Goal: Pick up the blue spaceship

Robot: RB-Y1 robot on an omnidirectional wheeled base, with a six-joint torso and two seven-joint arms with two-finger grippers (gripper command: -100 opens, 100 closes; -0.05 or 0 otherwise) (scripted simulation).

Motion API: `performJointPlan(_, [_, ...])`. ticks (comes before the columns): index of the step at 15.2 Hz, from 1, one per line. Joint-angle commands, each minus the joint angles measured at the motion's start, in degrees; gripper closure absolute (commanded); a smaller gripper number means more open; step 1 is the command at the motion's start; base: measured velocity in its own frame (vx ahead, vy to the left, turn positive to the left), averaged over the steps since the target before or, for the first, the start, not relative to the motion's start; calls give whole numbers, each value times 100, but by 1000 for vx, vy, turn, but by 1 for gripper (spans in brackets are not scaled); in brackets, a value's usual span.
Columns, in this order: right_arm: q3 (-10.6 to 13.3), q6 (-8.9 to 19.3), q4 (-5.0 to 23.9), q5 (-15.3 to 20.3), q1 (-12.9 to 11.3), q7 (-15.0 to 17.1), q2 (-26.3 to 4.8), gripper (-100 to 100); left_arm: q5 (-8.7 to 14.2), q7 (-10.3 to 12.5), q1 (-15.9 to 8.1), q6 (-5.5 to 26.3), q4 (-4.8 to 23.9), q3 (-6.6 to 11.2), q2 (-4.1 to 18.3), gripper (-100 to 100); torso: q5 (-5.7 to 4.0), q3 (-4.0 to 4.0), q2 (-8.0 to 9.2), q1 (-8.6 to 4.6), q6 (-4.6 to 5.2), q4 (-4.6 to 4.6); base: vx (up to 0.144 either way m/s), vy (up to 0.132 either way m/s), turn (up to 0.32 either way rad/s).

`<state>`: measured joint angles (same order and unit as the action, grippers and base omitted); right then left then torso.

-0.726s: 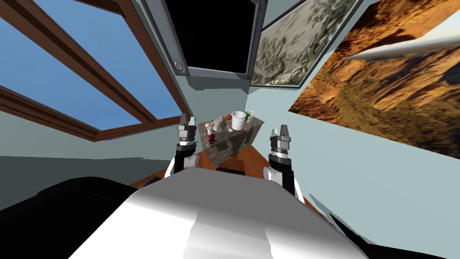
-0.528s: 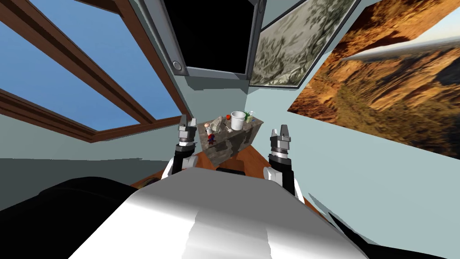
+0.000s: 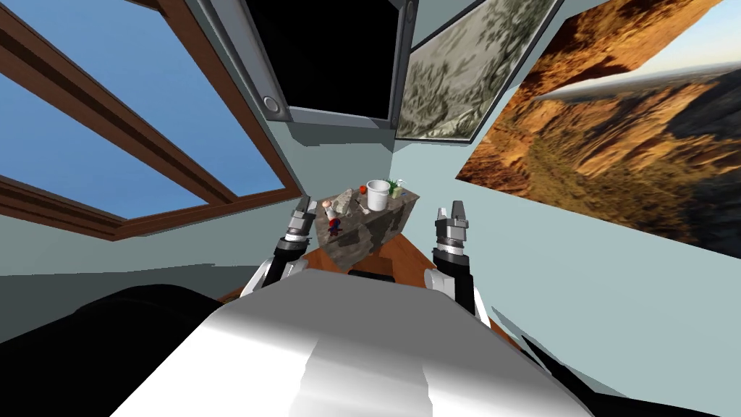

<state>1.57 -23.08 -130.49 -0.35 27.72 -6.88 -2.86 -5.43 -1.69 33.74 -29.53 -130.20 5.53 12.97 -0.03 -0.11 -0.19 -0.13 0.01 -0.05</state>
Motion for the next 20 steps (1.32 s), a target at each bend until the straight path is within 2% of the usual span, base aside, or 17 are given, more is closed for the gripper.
performJointPlan(1, [0, 0, 0, 0, 0, 0, 0, 0, 11, 19, 286, 112, 71, 96, 286, -100, 0, 0, 0, 0, 0, 0, 62, -46, -122])
performJointPlan(3, [0, 0, 0, 0, 0, 0, 0, 0, 16, 28, 467, 178, 114, 149, 482, -100, -1, -2, -3, -3, 0, -1, 55, -42, -81])
performJointPlan(4, [0, 0, 0, 0, 0, 0, 0, 0, 16, 28, 467, 178, 114, 149, 482, -100, -1, -1, -2, -2, 0, -1, 48, -34, -55])
performJointPlan(6, [0, 0, 0, 0, 0, 0, 0, 0, 24, 47, 786, 322, 208, 261, 804, -100, 0, -1, -2, -1, 0, 0, 63, -40, -107])
performJointPlan(7, [0, 0, 0, 0, 0, 0, 0, 0, 24, 47, 834, 322, 208, 261, 832, -100, -1, -2, -4, -2, 1, -1, 58, -37, -101])
performJointPlan(8, [0, 0, 0, 0, 0, 0, 0, 0, 29, 58, 1010, 397, 258, 320, 1009, -100, -1, -2, -4, -2, 0, -1, 60, -41, -90])
performJointPlan(9, [0, 0, 0, 0, 0, 0, 0, 0, 29, 58, 1028, 397, 258, 320, 1011, -100, -1, -2, -4, -3, 0, -1, 55, -46, -71])
performJointPlan(10, [0, 0, 0, 0, 0, 0, 0, 0, 34, 69, 1228, 476, 309, 381, 1193, -100, -1, -2, -3, -4, 0, -1, 58, -44, -109])
performJointPlan(11, [0, 0, 0, 0, 0, 0, 0, 0, 34, 69, 1228, 476, 309, 381, 1193, -100, -1, -2, -3, -4, 1, -1, 55, -30, -83])
performJointPlan(12, [0, 0, 0, 0, 0, 0, 0, 0, 39, 80, 1409, 556, 363, 444, 1375, -100, -1, -2, -3, -2, 0, -1, 65, -28, -87])
performJointPlan(13, [0, 0, 0, 0, 0, 0, 0, 0, 39, 80, 1434, 556, 363, 444, 1375, -100, -1, -2, -4, 0, 0, -1, 65, -27, -71])
performJointPlan(14, [0, 0, 0, 0, 0, 0, 0, 0, 44, 91, 1643, 638, 417, 507, 1558, -100, 0, -3, -5, 0, 0, -1, 72, -39, -102])
performJointPlan(15, [0, 0, 0, 0, 0, 0, 0, 0, 44, 91, 1643, 638, 417, 507, 1558, -100, 0, -4, -7, -2, 0, -1, 66, -40, -78])
performJointPlan(16, [0, 0, 0, 0, 0, 0, 0, 0, 49, 103, 1855, 722, 472, 571, 1742, -100, -1, -4, -7, -3, 0, -1, 60, -40, -85])
performJointPlan(17, [0, 0, 0, 0, 0, 0, 0, 0, 49, 103, 1855, 722, 472, 571, 1742, -100, -1, -4, -6, -3, 1, -1, 57, -38, -86])
performJointPlan(18, [0, 0, 0, 0, 0, 0, 0, 0, 54, 115, 2000, 806, 529, 636, 1925, -100, -1, -3, -5, -3, 0, -1, 62, -47, -96])
performJointPlan(20, [0, 0, 0, 0, 0, 0, 0, 0, 54, 115, 2070, 806, 529, 636, 1925, -100, -2, -3, -5, -6, 0, -1, 53, -31, -53])
